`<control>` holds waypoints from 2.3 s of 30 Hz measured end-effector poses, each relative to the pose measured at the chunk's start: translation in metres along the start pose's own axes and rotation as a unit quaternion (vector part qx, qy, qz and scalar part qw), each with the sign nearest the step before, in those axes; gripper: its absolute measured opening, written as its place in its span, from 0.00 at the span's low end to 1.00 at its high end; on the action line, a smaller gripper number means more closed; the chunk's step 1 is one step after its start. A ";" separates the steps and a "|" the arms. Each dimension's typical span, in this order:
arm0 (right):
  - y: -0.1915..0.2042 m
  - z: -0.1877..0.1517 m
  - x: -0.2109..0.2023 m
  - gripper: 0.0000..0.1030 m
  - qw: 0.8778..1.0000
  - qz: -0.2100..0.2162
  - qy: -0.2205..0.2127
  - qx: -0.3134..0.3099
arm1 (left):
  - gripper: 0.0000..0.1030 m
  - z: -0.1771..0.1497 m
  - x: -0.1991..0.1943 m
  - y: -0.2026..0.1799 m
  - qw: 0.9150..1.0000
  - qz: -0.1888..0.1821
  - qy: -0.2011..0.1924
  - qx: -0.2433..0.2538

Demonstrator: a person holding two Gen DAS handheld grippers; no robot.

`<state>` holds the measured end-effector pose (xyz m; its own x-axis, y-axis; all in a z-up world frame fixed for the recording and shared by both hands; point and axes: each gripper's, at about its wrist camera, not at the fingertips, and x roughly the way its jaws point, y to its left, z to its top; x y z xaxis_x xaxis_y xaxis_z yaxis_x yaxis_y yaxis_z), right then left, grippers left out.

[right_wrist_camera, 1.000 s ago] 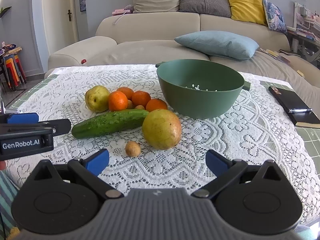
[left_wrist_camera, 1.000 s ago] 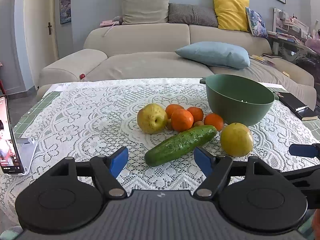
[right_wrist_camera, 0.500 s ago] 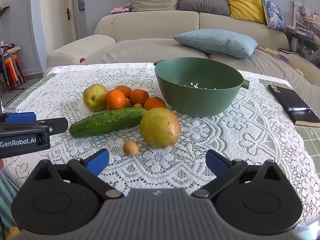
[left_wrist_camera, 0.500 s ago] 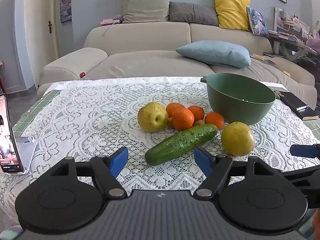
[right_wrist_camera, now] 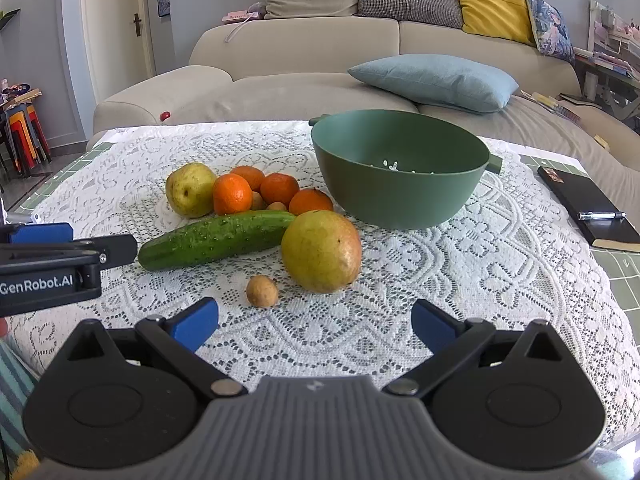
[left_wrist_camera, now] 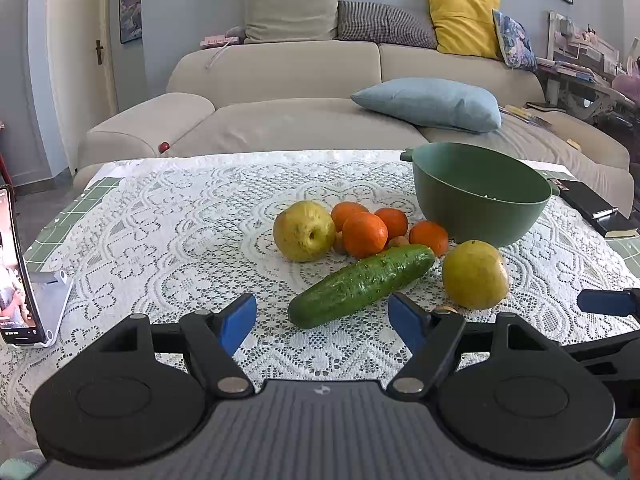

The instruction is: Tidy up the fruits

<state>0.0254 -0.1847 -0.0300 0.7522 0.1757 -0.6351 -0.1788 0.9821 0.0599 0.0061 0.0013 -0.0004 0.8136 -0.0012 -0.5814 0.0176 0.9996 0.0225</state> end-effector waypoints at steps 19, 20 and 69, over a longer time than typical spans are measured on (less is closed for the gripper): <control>-0.009 0.006 0.017 0.78 0.998 0.054 -0.021 -0.016 | 0.73 0.008 0.014 -0.001 0.998 -0.056 -0.008 0.035; -0.009 0.008 0.019 0.76 0.998 0.059 -0.024 -0.022 | 0.71 0.010 0.016 0.000 0.998 -0.058 -0.009 0.036; -0.024 0.027 0.096 0.61 0.997 0.071 0.022 0.006 | 0.75 0.041 0.138 0.027 0.994 -0.051 -0.009 0.095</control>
<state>0.1190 -0.1894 -0.0717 0.6916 0.3093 -0.6527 -0.2734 0.9485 0.1598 0.1431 0.0271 -0.0469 0.8122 -0.1052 -0.5738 0.2088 0.9709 0.1176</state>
